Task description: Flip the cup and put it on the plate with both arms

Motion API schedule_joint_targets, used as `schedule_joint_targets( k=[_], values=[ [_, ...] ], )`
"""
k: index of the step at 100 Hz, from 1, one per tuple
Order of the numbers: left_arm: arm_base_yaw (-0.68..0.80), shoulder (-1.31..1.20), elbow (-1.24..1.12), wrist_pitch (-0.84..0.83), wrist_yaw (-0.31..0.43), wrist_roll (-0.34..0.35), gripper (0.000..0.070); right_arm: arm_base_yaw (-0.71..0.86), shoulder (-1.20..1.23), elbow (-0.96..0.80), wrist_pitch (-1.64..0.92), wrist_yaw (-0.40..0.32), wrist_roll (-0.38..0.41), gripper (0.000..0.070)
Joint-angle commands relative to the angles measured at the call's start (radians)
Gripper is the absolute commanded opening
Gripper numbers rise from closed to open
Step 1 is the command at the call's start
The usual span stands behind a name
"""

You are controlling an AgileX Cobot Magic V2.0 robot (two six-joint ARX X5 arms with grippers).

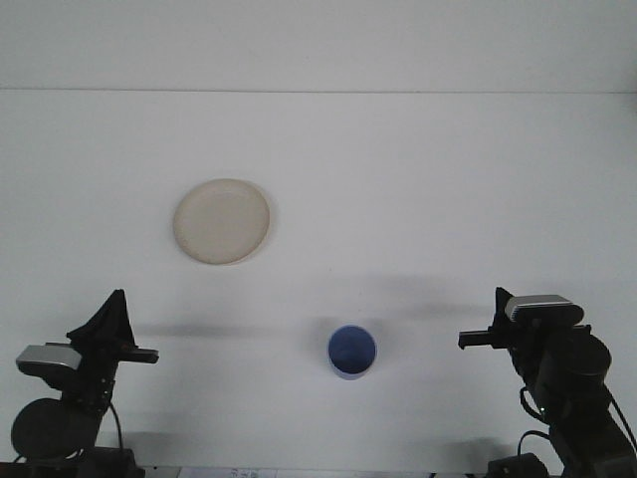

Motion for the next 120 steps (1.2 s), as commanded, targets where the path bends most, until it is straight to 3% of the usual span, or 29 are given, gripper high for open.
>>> schedule_joint_targets(
  k=[1,32,52,56,59,61,70,74,120],
  values=[
    [-0.003,0.093,0.123,-0.056,0.03,-0.014,0.0012,0.002,0.003,0.012,0.008,0.0,0.013,0.0],
    [-0.005,0.619,0.631,-0.424,0.272,0.031,0.0012,0.002,0.003,0.012,0.008,0.0,0.013,0.0],
    [-0.075,0.846,0.731,-0.477,0.44,0.035,0.002,0.002,0.003,0.012,0.008,0.0,0.013,0.0],
    [-0.101,0.882,0.731,-0.474,0.476,0.035,0.0047,0.002,0.003,0.012,0.008,0.0,0.013,0.0],
    [-0.123,0.908,0.731,-0.474,0.495,0.035,0.0106,0.002,0.003,0.012,0.008,0.0,0.013,0.0],
    [-0.134,0.921,0.731,-0.475,0.5,0.035,0.0148,0.002,0.003,0.012,0.008,0.0,0.013,0.0],
    [-0.215,0.998,0.731,-0.479,0.504,0.035,0.0469,0.002,0.003,0.012,0.008,0.0,0.013,0.0],
    [-0.252,1.028,0.731,-0.475,0.504,0.035,0.0537,0.002,0.003,0.012,0.008,0.0,0.013,0.0],
    [-0.629,1.273,0.809,-0.461,0.501,0.056,0.0542,0.002,0.003,0.012,0.008,0.0,0.013,0.0]
  ],
)
